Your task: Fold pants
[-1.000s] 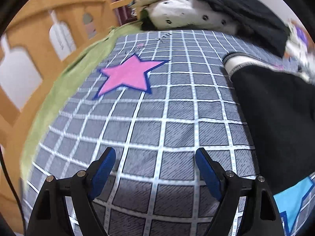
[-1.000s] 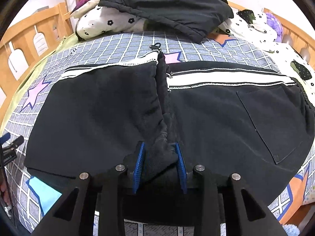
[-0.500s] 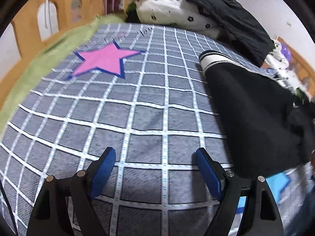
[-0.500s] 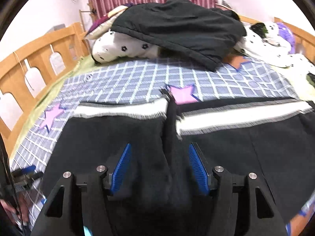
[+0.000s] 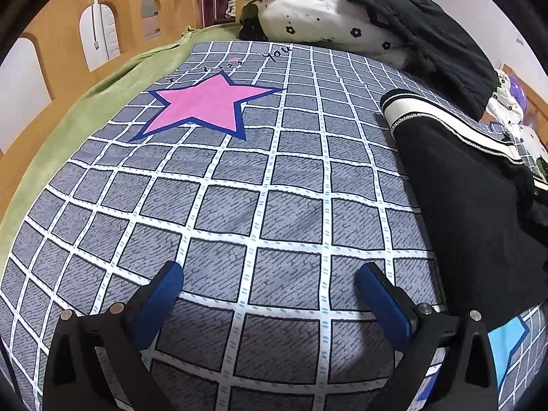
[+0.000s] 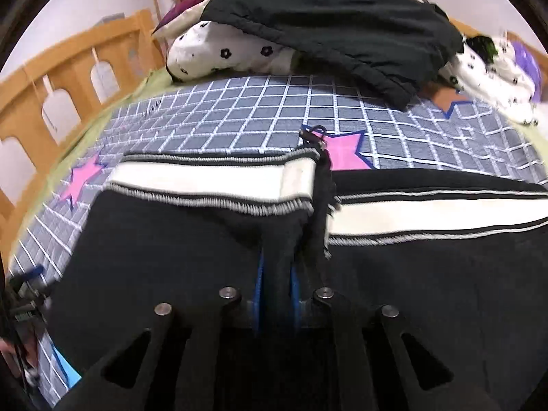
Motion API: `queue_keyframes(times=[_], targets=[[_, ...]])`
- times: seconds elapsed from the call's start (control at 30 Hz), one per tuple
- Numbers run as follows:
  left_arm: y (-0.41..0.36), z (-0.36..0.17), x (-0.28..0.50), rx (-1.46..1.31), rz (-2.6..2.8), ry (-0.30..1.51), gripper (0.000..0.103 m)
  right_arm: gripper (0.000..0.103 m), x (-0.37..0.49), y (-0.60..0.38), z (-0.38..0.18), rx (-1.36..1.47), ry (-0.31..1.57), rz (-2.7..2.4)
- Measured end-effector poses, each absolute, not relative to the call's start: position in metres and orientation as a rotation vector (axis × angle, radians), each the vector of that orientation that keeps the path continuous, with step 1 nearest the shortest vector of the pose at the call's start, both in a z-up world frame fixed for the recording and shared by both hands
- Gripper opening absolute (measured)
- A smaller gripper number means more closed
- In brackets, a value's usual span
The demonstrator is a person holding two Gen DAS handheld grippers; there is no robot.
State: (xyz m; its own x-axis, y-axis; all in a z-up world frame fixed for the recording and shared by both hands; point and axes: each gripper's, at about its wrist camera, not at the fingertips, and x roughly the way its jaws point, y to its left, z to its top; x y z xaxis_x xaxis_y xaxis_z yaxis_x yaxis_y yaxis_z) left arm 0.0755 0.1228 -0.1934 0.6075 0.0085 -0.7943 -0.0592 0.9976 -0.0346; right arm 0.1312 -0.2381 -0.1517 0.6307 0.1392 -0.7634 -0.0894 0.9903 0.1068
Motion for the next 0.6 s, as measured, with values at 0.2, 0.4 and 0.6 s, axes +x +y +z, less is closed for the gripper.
queue_keyframes(times=[0.2, 0.4, 0.6], targets=[[0.120, -0.191, 0.073, -0.058, 0.028, 0.928, 0.103, 0.052, 0.086, -0.260, -0.135, 0.182, 0.878, 0.134], [0.116, -0.181, 0.070, -0.077, -0.016, 0.923, 0.103, 0.051, 0.071, -0.252, -0.178, 0.154, 1.008, 0.071], [0.114, -0.163, 0.062, -0.065, -0.021, 0.848, 0.103, 0.021, 0.058, -0.247, -0.169, 0.126, 0.922, 0.001]])
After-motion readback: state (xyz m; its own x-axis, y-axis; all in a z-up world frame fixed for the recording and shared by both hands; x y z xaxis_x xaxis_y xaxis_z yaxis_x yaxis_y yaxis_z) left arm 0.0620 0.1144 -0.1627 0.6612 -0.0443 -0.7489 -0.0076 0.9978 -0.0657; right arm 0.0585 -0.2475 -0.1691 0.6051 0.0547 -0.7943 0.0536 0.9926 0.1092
